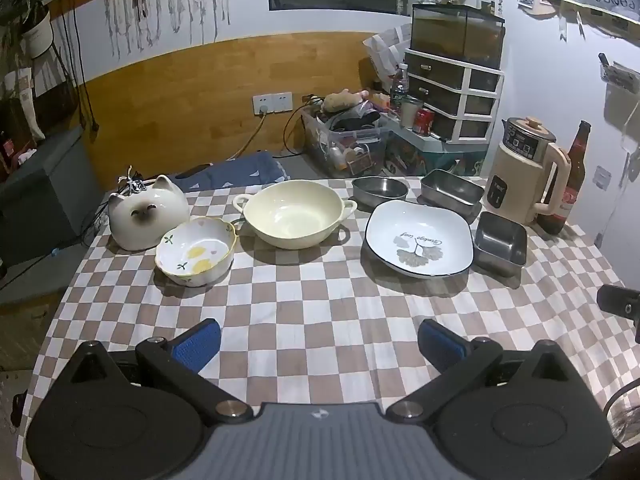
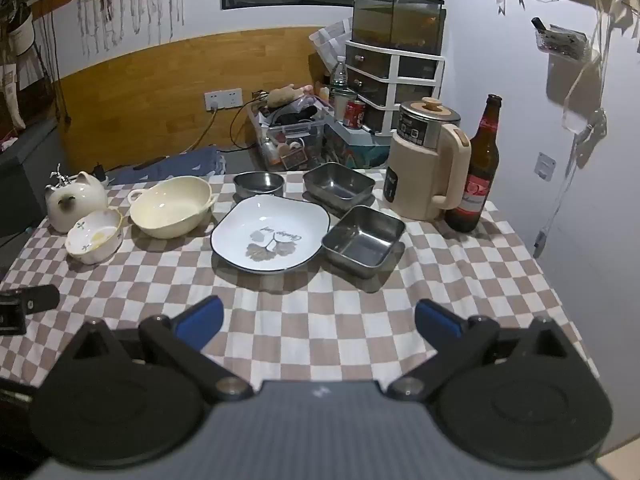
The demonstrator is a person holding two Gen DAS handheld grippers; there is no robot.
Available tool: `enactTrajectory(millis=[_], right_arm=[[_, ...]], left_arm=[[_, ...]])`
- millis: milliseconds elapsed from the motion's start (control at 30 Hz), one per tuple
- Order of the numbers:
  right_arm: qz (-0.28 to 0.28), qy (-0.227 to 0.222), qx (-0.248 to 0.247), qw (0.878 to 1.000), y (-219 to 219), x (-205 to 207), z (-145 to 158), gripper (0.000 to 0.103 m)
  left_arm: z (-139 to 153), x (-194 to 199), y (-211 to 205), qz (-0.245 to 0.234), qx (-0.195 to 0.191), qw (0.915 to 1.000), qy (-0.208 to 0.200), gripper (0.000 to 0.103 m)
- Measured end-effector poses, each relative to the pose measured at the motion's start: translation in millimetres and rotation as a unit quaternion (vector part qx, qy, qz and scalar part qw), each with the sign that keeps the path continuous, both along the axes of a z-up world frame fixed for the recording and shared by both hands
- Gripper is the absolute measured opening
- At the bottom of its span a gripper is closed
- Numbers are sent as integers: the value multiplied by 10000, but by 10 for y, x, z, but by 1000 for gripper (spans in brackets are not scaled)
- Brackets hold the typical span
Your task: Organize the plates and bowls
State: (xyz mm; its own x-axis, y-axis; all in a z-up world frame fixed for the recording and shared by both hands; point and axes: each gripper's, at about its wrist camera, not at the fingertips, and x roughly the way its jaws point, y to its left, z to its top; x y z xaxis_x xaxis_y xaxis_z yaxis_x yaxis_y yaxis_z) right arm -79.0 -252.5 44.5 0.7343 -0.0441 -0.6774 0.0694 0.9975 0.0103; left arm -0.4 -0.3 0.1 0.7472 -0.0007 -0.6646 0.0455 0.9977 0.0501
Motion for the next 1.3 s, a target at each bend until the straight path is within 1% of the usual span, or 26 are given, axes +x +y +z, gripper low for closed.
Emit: enactTrajectory(millis=[333, 600, 1300], right_arm=[[-22, -23, -85, 10000, 9, -27, 15, 103], [16, 22, -59, 10000, 40, 27, -34, 103], [91, 68, -71, 9999, 31, 16, -3, 103]], left_arm=[[1, -4, 6, -2, -86, 10000, 38, 103], [24, -1, 45, 0, -113, 9999, 50, 103], [-19, -2, 68, 16, -162, 9998, 62, 103]])
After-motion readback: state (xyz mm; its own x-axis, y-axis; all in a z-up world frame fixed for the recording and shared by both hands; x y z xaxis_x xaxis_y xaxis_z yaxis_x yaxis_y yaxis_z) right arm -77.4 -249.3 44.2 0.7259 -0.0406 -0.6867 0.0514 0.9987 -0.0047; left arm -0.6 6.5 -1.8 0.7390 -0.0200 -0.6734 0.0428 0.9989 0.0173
